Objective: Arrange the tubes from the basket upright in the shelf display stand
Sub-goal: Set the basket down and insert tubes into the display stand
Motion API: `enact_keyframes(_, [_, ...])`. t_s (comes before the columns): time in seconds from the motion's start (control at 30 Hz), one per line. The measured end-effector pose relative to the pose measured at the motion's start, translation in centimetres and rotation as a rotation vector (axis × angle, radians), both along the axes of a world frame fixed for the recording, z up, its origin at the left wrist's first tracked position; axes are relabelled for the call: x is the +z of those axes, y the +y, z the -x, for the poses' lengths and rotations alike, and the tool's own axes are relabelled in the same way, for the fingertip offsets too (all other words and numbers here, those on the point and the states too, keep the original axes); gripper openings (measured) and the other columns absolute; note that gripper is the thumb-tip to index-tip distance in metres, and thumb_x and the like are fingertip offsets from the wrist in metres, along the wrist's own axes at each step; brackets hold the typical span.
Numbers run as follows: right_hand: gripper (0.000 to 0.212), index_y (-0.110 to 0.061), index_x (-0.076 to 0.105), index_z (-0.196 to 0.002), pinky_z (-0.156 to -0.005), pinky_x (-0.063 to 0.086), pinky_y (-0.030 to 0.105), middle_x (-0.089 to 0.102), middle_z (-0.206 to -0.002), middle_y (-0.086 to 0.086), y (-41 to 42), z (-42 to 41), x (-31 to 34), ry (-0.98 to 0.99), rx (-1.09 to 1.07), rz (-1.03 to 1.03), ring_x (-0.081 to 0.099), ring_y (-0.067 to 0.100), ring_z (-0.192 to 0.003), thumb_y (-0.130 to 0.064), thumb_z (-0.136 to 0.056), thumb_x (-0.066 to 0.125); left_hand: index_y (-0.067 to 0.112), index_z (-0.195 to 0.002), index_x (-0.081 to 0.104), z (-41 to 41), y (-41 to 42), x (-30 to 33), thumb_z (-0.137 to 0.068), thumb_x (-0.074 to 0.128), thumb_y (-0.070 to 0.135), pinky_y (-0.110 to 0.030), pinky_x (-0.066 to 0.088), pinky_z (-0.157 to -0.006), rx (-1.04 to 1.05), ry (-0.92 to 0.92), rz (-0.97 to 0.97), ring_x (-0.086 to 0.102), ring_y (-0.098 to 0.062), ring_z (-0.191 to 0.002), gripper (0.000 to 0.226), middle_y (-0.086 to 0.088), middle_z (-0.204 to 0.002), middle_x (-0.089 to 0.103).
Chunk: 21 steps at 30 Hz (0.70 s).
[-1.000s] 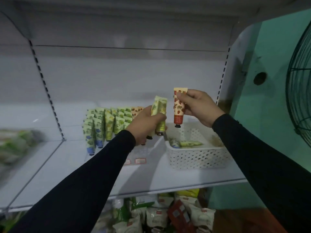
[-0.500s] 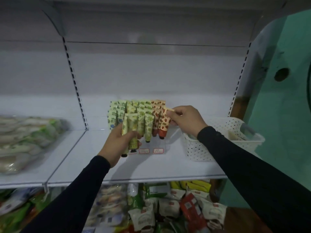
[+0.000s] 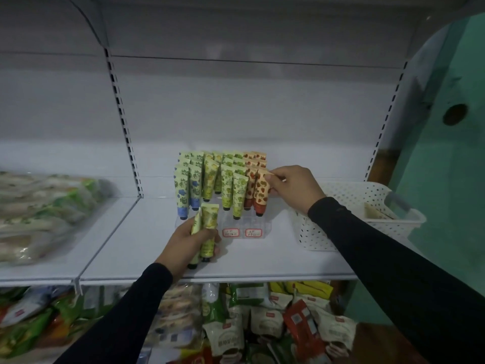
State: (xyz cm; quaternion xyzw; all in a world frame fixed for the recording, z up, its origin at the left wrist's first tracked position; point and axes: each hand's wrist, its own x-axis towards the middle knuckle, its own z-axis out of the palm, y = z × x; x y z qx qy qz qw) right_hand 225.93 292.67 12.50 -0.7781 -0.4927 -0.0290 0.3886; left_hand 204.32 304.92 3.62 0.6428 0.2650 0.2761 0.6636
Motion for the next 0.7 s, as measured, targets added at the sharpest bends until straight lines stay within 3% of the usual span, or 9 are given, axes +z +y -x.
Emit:
enact_keyframes(0.17, [0.034, -0.003, 0.073, -0.089, -0.081, 0.052, 0.031, 0.073, -0.086, 0.009, 0.2, 0.0, 0.2, -0.065, -0.043, -0.004, 0.067, 0.021, -0.082, -0.032, -0.096, 0.058, -0.005, -0.099, 0.057, 0.0, 0.0, -0.3, -0.092, 0.056, 0.000, -0.039, 0.052, -0.057, -0.005, 0.003, 0.009, 0.061, -0.029, -0.061, 0.009, -0.017, -0.077, 0.067])
enact_keyframes(0.3, [0.030, -0.009, 0.076, -0.086, -0.070, 0.044, 0.009, 0.074, -0.083, 0.002, 0.3, 0.3, -0.3, -0.052, -0.061, -0.043, 0.067, 0.014, -0.080, -0.034, -0.094, 0.062, -0.009, -0.104, 0.055, 0.0, 0.1, -0.5, -0.093, 0.056, 0.000, -0.037, 0.052, -0.056, -0.009, 0.001, 0.016, 0.060, -0.028, -0.059, 0.015, -0.016, -0.076, 0.067])
enact_keyframes(0.43, [0.031, -0.009, 0.075, -0.082, -0.080, 0.054, 0.033, 0.073, -0.079, 0.003, 0.4, 0.2, -1.1, -0.032, -0.055, -0.039, 0.068, 0.016, -0.076, -0.036, -0.093, 0.063, -0.009, -0.108, 0.055, 0.0, 0.1, -0.5, -0.094, 0.055, 0.000, -0.038, 0.052, -0.057, -0.021, -0.001, 0.025, 0.060, -0.028, -0.059, 0.017, -0.017, -0.076, 0.067])
enact_keyframes(0.57, [0.033, -0.001, 0.071, -0.075, -0.080, 0.056, 0.038, 0.073, -0.075, 0.008, 0.6, 0.2, -0.6, 0.019, -0.032, -0.022, 0.070, 0.013, -0.072, -0.029, -0.092, 0.064, -0.009, -0.107, 0.055, 0.0, 0.2, -0.6, -0.094, 0.056, 0.001, -0.040, 0.051, -0.059, -0.020, -0.006, 0.021, 0.060, -0.029, -0.060, 0.017, -0.017, -0.076, 0.067])
enact_keyframes(0.7, [0.036, 0.004, 0.068, -0.075, -0.081, 0.056, 0.044, 0.070, -0.077, 0.018, 0.5, 0.1, -0.4, 0.033, -0.031, -0.031, 0.069, 0.029, -0.077, -0.028, -0.091, 0.063, -0.006, -0.105, 0.056, -0.1, 0.2, -0.7, -0.094, 0.055, 0.001, -0.039, 0.052, -0.058, -0.019, -0.012, 0.018, 0.061, -0.027, -0.060, 0.013, -0.016, -0.076, 0.068])
